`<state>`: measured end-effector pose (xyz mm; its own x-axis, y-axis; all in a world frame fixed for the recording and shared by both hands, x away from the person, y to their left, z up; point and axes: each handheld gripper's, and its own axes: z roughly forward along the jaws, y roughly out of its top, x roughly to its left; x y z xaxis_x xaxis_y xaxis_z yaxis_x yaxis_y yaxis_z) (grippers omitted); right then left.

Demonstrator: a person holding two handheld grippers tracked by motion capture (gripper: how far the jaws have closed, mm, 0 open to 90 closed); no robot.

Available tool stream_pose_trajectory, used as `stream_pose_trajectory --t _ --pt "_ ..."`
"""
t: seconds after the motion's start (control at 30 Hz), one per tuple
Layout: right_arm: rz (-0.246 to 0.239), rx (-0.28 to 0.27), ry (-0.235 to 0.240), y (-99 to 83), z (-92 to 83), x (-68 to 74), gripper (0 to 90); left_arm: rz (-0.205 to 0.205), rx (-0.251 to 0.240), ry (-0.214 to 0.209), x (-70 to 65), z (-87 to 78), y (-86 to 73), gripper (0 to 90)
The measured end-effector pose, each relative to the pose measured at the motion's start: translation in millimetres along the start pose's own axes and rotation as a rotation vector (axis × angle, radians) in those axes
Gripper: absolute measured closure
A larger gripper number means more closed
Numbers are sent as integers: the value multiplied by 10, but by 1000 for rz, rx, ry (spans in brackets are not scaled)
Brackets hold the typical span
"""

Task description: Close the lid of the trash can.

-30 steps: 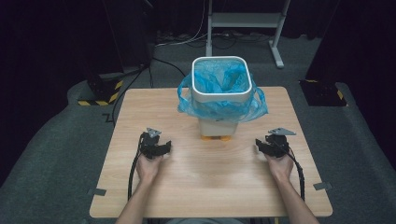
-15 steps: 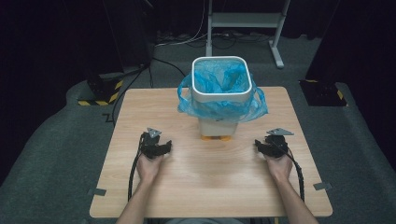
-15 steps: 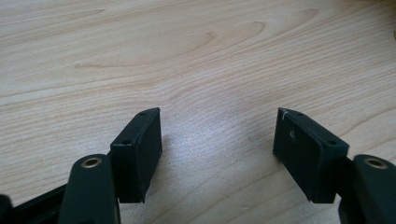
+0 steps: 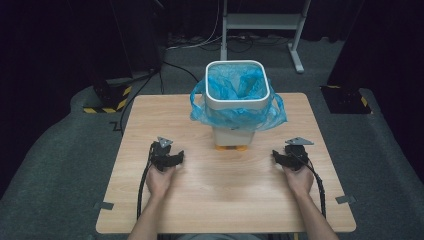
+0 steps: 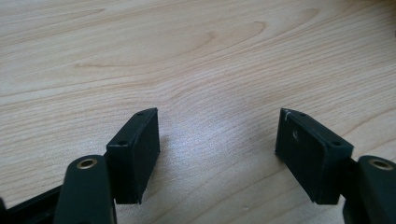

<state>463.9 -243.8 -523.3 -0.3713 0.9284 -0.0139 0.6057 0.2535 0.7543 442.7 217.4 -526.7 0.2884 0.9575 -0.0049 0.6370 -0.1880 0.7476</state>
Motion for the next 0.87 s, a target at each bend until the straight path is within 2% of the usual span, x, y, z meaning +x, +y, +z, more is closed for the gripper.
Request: stream_pose_trajectory --t 0.87 --pt "0 3 1 2 3 -2 381 0 4 -8 -1 1 0 288"
